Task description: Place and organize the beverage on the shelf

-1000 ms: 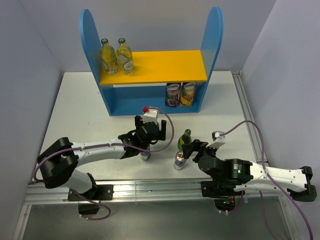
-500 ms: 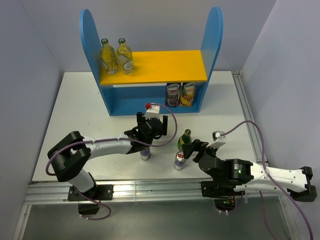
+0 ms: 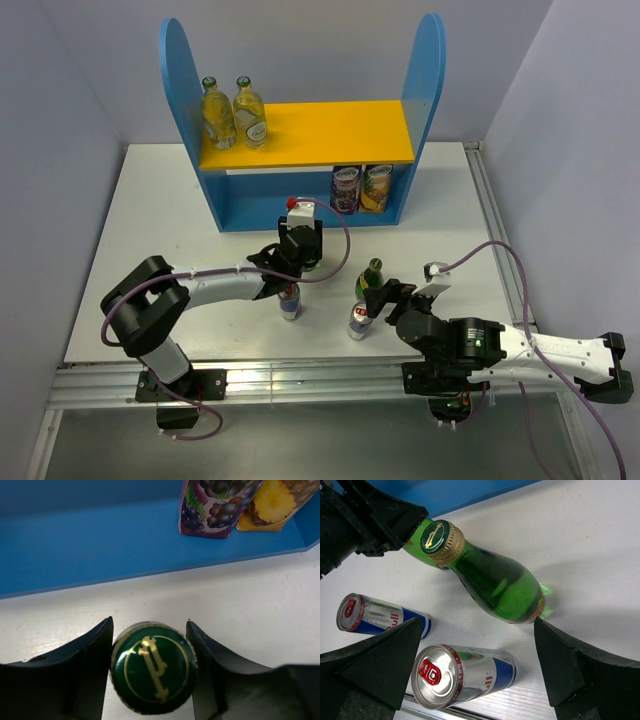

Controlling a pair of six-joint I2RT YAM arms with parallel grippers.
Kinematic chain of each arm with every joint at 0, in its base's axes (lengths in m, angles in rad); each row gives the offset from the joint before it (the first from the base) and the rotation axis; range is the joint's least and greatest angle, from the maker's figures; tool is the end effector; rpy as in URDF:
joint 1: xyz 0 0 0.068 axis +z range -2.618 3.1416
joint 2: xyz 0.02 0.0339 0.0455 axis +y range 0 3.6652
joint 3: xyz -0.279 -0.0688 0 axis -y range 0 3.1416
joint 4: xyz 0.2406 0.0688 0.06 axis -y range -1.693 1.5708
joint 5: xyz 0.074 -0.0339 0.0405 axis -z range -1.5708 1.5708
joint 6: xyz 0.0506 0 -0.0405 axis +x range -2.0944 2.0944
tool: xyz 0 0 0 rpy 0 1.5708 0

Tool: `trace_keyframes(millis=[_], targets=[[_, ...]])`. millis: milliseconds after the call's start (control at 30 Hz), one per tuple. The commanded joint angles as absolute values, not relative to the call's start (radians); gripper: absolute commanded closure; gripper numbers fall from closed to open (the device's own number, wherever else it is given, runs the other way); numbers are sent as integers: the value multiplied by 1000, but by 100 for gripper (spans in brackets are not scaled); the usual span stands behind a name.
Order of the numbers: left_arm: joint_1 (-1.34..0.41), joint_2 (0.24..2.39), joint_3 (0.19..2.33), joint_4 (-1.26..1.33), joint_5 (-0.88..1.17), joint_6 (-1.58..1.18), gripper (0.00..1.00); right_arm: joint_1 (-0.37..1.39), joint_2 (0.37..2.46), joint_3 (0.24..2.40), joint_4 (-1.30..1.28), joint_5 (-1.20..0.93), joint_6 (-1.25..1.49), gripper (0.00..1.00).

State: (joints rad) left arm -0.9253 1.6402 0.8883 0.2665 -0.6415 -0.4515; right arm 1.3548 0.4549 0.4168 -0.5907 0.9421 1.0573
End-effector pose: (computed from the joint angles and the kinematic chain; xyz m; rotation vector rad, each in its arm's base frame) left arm 0.2392 -0.2673 0.2179 0.0768 1.9603 -0.2435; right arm 0.0605 0.0850 0.2258 0.2060 1.9542 0.5593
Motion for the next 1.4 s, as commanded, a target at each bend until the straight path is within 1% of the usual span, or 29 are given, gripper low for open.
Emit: trace_keyframes(millis=[0, 33, 100, 133, 200, 233, 267, 467, 767, 1167, 1367], targets=[[-914, 1655, 922, 313, -617, -446, 49, 1355, 465, 425, -572, 980, 1063, 0], [-914, 1658, 923, 310, -614, -448, 62, 1355, 469, 425, -574, 980, 1062, 0], [-913, 1660, 925, 307, -614, -453, 73, 1355, 471, 426, -572, 982, 1063, 0], [-914, 1661, 925, 302, -615, -454, 85, 1355, 472, 426, -572, 980, 1062, 0], [-914, 1657, 923, 301, -626, -456, 91, 1354, 474, 426, -571, 980, 1060, 0], [-914, 1655, 923, 299, -630, -454, 98, 1355, 474, 428, -571, 982, 1060, 0], [-914, 1648, 925, 293, -638, -453, 100, 1355, 476, 428, -571, 980, 1060, 0], [-894, 1620, 937, 273, -643, -428, 100, 1355, 476, 426, -572, 980, 1062, 0], [-779, 1572, 960, 262, -594, -377, 100, 1355, 471, 425, -572, 980, 1063, 0], [-617, 1586, 1026, 256, -519, -336, 100, 1355, 486, 428, -571, 982, 1063, 0], [-571, 1566, 1042, 247, -494, -325, 100, 1355, 502, 426, -564, 989, 1060, 0]])
